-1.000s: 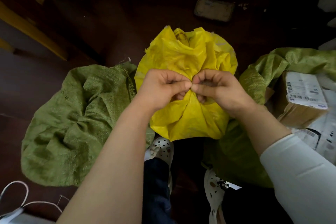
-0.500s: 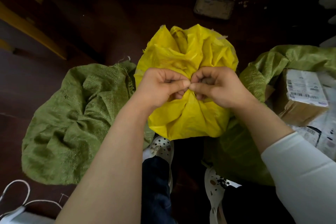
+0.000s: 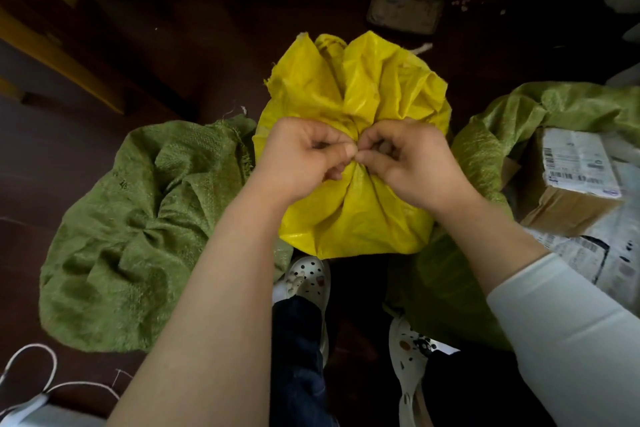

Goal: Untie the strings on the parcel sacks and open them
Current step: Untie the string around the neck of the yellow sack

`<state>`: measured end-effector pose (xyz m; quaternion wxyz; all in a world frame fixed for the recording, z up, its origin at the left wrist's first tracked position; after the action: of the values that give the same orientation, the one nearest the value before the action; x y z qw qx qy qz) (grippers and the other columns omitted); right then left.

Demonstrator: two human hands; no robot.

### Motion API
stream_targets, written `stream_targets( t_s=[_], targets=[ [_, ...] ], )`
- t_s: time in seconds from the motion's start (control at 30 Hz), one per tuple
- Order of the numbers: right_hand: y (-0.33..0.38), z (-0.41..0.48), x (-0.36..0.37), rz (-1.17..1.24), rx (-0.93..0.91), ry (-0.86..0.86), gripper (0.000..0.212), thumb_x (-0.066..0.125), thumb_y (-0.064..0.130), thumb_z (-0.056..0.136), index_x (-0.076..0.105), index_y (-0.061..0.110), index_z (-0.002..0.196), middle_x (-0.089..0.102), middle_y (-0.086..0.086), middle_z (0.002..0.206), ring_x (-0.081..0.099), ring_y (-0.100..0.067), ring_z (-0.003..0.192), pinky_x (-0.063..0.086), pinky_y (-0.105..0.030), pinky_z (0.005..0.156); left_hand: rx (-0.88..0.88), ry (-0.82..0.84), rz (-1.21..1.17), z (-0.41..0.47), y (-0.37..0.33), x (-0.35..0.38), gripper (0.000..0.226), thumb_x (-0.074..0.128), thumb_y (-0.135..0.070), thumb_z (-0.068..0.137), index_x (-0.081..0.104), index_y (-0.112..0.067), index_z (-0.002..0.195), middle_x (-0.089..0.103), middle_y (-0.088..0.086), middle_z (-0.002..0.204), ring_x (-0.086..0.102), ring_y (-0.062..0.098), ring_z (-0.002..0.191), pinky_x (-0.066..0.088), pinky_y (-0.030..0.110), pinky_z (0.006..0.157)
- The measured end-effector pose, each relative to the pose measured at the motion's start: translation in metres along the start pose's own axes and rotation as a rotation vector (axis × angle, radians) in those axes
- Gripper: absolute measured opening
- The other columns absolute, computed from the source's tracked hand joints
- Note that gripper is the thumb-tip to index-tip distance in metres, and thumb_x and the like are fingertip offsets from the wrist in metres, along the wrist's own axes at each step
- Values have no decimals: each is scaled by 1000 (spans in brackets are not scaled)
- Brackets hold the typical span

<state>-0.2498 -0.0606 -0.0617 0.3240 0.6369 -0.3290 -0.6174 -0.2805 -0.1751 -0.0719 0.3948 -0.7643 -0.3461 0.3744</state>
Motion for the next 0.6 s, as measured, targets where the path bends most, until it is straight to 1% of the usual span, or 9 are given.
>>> stream_targets(
  t_s=[0.07, 0.1, 0.13, 0.17, 0.23, 0.3, 0.37, 0.5, 0.6],
  targets=[
    [-18, -2, 11, 418, 197, 142, 11, 67, 4, 81, 63, 12, 76, 57, 9, 57, 54, -1, 52, 49, -20, 54, -37, 55, -131, -2, 5, 0, 4, 65, 3, 80, 68, 1, 81, 63, -3, 53, 56, 2, 47, 50, 16, 49],
    [-23, -5, 18, 571, 273, 186, 13, 66, 1, 81, 62, 12, 75, 58, 6, 56, 55, -2, 50, 49, -18, 54, -49, 71, -149, -3, 7, 1, 4, 65, 3, 80, 67, 0, 80, 63, -4, 52, 57, 2, 47, 50, 15, 49],
    [-25, -6, 22, 636, 305, 196, 13, 65, 0, 81, 62, 11, 76, 58, 3, 57, 55, -3, 50, 49, -17, 54, -53, 76, -146, -3, 8, 0, 4, 65, 3, 80, 67, 0, 80, 63, -4, 52, 57, 2, 47, 50, 15, 49],
    [-24, -6, 22, 617, 290, 184, 13, 65, 0, 81, 62, 12, 76, 58, 1, 59, 56, -3, 51, 50, -18, 55, -54, 72, -140, -3, 9, 0, 3, 65, 4, 80, 67, 1, 81, 63, -4, 52, 57, 2, 47, 50, 15, 49],
    [-20, -2, 14, 378, 177, 92, 10, 68, 5, 80, 63, 14, 78, 60, 0, 63, 59, -6, 56, 54, -25, 60, -48, 48, -121, -2, 9, -1, 6, 63, 5, 81, 66, 7, 85, 62, 1, 56, 56, 1, 45, 50, 14, 49],
    [-11, -1, 5, 111, 67, -13, 4, 71, 15, 79, 68, 14, 82, 63, -5, 72, 64, -17, 65, 56, -38, 68, -37, 22, -100, -1, 8, -3, 10, 62, 6, 82, 65, 10, 91, 60, 5, 60, 55, 0, 44, 50, 13, 49],
    [-3, -2, 0, -57, -12, -77, 11, 68, 20, 80, 69, 11, 87, 63, -9, 81, 63, -25, 71, 54, -42, 69, -24, 2, -102, 0, 7, -5, 13, 61, 6, 83, 65, 9, 94, 60, 5, 62, 56, 0, 45, 51, 12, 50],
    [5, 0, -4, -89, -49, -95, 15, 62, 22, 83, 67, 10, 90, 55, -3, 80, 59, -23, 76, 51, -41, 72, -40, -2, -123, -2, 7, -6, 24, 54, 9, 87, 63, 3, 108, 64, 6, 75, 62, 2, 57, 55, 15, 62],
    [3, 1, -4, -88, -45, -82, 15, 62, 21, 83, 67, 9, 91, 58, -7, 81, 60, -26, 76, 51, -43, 74, -42, -55, -76, -1, 7, -12, 25, 59, 8, 82, 69, -6, 99, 66, 8, 78, 61, 9, 66, 53, 17, 65]
  ],
)
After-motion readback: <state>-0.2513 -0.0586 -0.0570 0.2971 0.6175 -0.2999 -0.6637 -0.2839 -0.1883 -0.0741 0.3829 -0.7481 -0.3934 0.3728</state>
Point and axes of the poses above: each hand's wrist, its own z-axis towards the middle knuckle, its own x-axis out of the palm, y = z × x, the point moved 10 cm from there along z, towards the middle knuckle
